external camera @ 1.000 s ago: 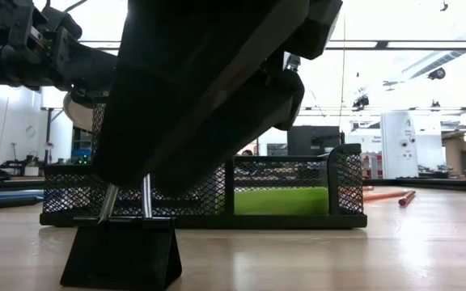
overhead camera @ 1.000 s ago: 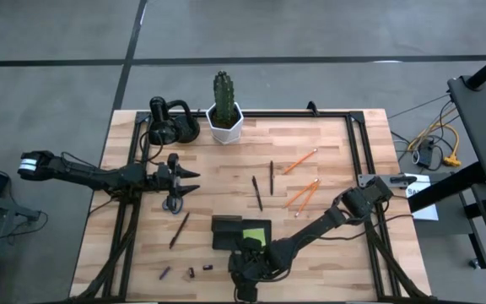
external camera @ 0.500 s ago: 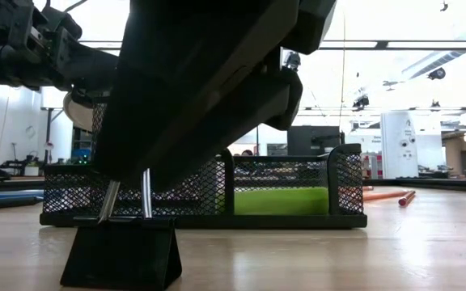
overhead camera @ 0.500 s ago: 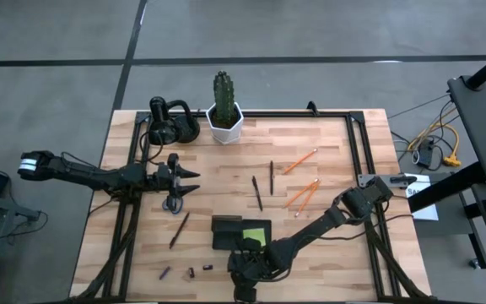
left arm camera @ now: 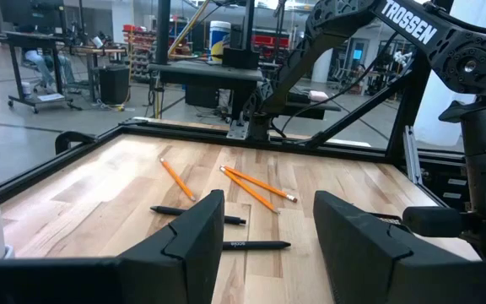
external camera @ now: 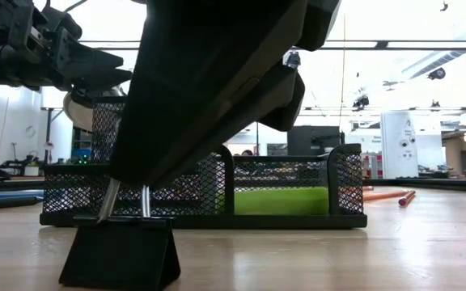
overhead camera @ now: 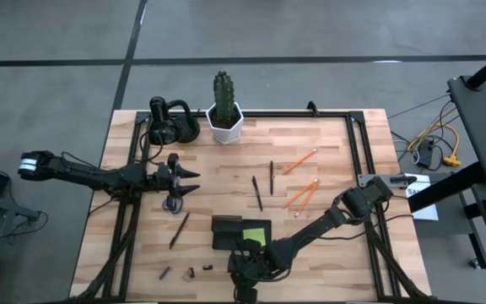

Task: Pick and place office supplies into organizer
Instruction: Put the right binder clip into the desk organizer

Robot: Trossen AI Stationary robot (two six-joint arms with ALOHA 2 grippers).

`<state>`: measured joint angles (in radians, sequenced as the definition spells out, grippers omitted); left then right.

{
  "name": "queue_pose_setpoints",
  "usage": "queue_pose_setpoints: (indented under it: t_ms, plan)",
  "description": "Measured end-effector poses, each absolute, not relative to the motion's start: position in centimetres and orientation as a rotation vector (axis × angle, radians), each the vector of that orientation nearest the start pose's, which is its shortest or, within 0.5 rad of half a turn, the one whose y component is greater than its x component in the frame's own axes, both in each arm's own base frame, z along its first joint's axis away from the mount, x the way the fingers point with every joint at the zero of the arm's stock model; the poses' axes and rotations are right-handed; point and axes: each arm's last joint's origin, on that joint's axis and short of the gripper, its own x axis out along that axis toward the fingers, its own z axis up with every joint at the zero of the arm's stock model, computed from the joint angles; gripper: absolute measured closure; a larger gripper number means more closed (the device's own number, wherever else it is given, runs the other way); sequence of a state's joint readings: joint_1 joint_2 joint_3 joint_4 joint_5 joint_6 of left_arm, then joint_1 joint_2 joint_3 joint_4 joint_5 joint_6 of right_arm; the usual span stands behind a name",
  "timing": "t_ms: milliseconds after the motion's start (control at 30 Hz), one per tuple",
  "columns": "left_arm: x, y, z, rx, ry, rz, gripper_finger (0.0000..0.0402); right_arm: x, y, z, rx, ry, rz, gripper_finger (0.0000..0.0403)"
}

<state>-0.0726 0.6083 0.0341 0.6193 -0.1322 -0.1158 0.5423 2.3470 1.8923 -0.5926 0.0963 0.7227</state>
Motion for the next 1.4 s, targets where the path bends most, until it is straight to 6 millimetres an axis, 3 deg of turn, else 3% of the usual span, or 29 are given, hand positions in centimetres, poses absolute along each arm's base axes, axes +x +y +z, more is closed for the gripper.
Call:
queue_pose_setpoints:
  t_ms: [367,767,967,1400]
  plan:
    - [13.8,-0.6,17.6,-0.12,-0.048,0.057,0.0232,43.0,25.6,15.8,0.319,1.068,0.034,0.0394]
    - [13.8,-0.6,17.6,-0.12,-0.048,0.057,0.0232,43.7,25.8,19.5,0.189,0.982,0.033,0.0394]
    - [13.8,-0.6,17.6,-0.12,-0.048,0.057,0.0232,43.5,25.1,20.2,0.006,0.994,-0.018,0.0394]
    - [13.8,-0.6,17.6,-0.121,-0.048,0.057,0.0232,43.9,22.0,19.7,-0.194,1.095,-0.022,0.0394]
